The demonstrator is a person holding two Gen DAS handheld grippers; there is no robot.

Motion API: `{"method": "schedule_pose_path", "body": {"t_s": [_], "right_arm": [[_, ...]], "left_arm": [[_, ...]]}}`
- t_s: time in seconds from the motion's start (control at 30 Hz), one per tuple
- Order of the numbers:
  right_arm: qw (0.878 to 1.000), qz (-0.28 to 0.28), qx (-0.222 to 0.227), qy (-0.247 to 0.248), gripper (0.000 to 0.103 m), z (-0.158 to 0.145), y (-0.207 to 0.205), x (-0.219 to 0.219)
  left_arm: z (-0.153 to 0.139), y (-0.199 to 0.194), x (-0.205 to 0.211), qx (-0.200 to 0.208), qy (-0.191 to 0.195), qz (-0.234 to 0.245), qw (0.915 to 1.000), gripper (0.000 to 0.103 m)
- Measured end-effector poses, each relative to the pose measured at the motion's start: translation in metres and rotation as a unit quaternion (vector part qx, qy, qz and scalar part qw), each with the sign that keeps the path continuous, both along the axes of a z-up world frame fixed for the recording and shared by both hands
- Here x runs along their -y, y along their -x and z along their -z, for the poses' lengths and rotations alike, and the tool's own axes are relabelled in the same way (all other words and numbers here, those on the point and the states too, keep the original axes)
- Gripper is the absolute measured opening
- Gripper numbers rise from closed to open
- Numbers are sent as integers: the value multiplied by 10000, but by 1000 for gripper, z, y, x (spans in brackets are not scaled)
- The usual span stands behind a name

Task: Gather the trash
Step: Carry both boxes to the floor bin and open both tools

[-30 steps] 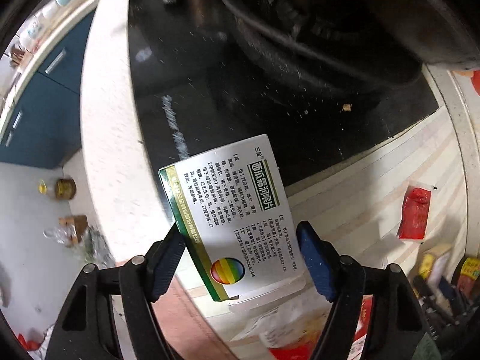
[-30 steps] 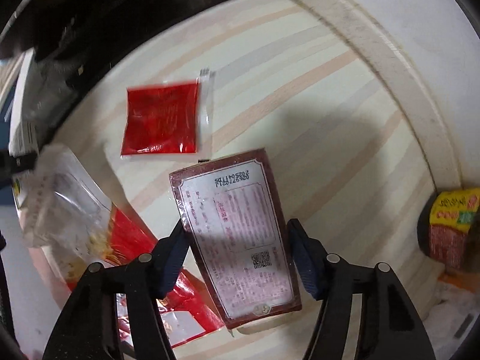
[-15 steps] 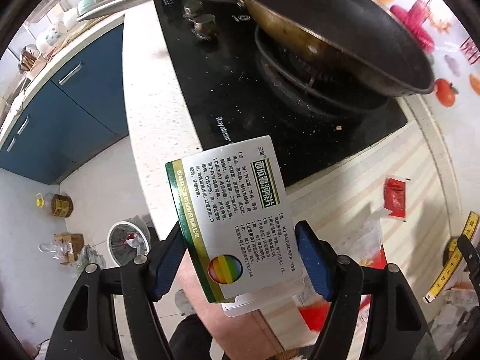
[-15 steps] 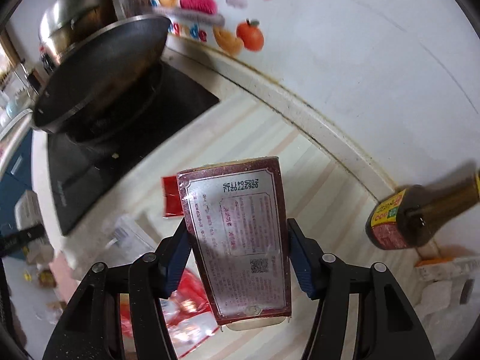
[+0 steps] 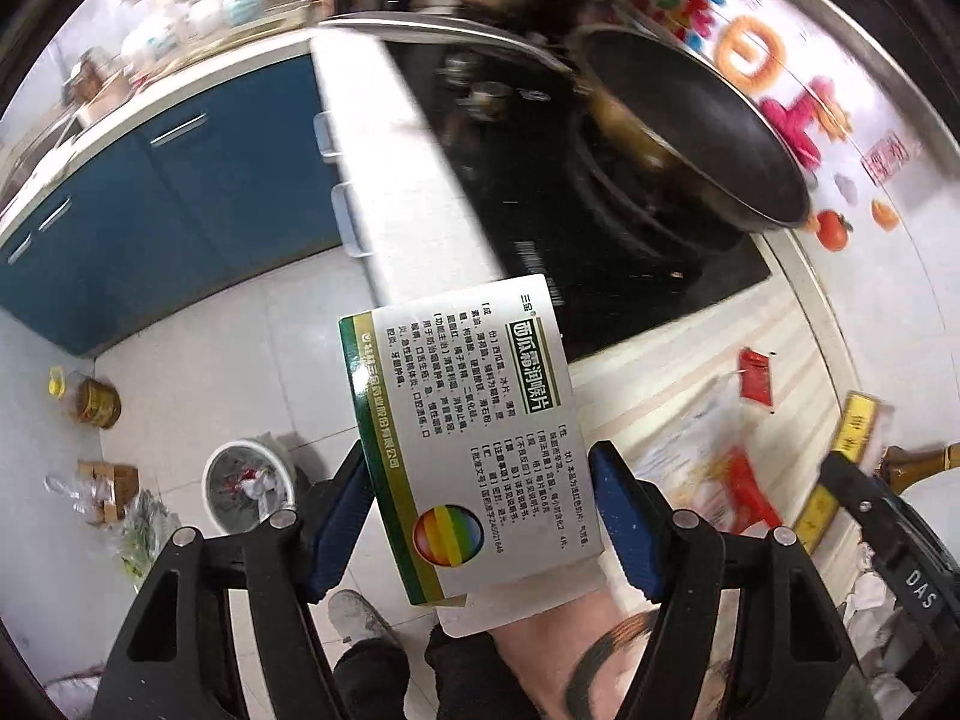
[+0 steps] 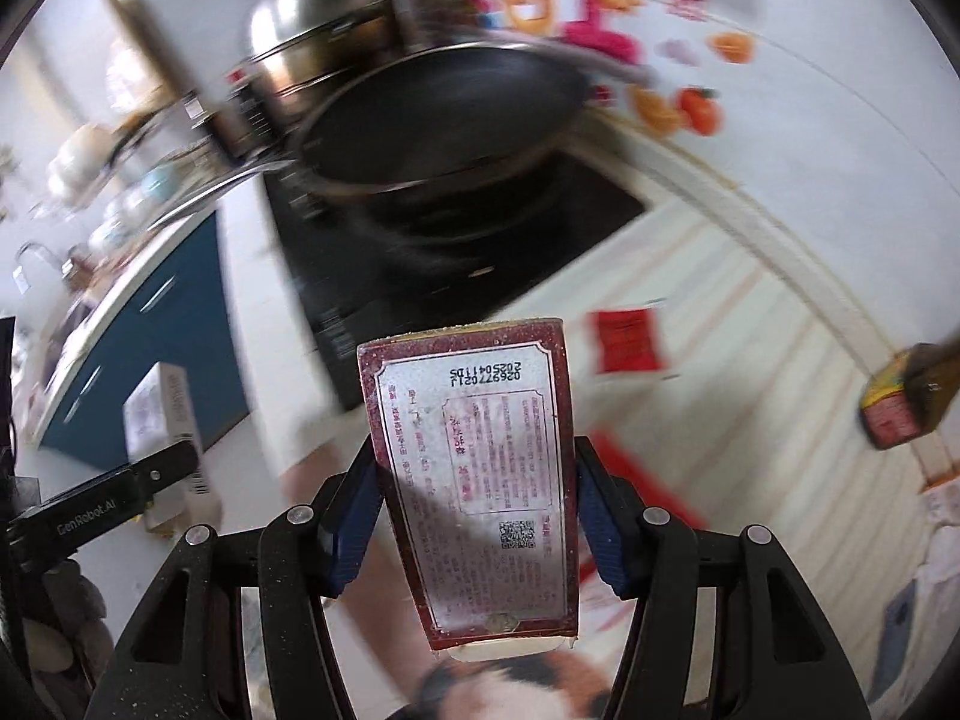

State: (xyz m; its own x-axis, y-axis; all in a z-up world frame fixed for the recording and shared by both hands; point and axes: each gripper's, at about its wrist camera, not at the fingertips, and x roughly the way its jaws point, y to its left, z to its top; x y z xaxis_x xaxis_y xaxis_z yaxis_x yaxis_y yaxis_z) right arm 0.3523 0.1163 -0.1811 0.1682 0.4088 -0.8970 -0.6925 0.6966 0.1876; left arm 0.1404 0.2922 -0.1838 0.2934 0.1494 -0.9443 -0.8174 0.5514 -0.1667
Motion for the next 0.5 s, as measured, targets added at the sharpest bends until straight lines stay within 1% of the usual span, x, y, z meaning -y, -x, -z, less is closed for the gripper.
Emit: {"method": "schedule_pose_path", "body": {"t_s": [0.1, 0.17, 0.27, 0.4, 0.43, 0.5], "right_arm": [[9989, -406, -209, -58, 62, 6, 45, -34], [9964, -747, -389, -49, 62, 17, 80, -65], [9911, -1213, -540, 36, 62, 38, 132, -103], [9792, -1838, -815, 287, 62, 89, 214, -159], [9750, -2003, -884, 380, 62, 110, 240, -175], [9682, -2185, -1095, 530, 62, 150, 276, -195]], "left_arm": [[5, 53, -16, -42, 28, -300, 9995, 69], [12, 88, -28, -135, 31, -549, 9984, 69], [34, 150, -49, -364, 103, -1010, 9942, 69], [89, 234, -77, -687, 418, -1617, 9836, 69], [103, 249, -81, -762, 483, -1715, 9811, 69], [144, 284, -94, -907, 701, -1960, 9739, 69]]}}
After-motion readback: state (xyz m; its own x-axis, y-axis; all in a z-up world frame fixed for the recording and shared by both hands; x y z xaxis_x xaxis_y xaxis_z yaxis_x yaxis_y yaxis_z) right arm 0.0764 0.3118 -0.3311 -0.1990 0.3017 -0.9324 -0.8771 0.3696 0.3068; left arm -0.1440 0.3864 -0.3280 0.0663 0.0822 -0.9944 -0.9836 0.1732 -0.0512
